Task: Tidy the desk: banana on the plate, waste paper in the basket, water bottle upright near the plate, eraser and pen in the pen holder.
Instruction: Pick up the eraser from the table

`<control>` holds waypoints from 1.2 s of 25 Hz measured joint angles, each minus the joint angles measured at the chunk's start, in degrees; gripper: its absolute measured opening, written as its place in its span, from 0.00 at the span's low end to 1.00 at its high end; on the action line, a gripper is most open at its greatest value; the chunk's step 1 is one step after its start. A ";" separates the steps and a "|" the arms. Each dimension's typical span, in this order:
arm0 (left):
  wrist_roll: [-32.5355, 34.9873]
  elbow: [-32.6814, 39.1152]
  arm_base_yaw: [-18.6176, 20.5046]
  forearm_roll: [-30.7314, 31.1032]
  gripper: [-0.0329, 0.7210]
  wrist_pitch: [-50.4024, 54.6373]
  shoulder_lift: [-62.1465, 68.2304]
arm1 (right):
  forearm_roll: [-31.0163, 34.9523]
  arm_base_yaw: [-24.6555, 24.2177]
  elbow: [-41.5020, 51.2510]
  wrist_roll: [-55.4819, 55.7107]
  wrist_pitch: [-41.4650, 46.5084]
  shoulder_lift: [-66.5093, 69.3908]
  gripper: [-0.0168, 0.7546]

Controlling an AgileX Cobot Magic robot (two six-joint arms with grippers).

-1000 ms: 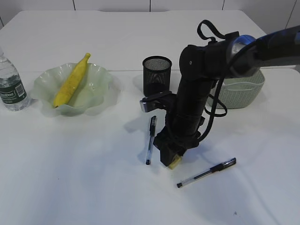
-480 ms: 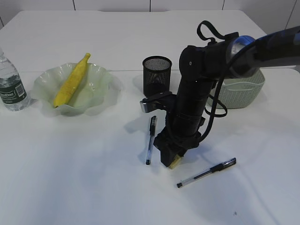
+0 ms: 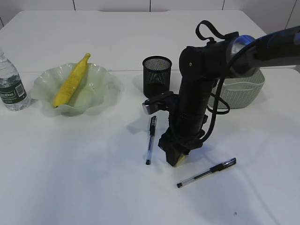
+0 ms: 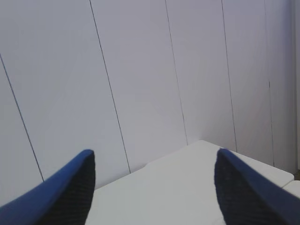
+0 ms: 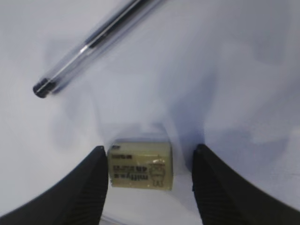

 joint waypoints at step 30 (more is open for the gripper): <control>-0.10 0.00 0.00 0.00 0.78 0.10 0.00 | -2.15 0.00 0.00 0.09 -0.72 0.00 0.56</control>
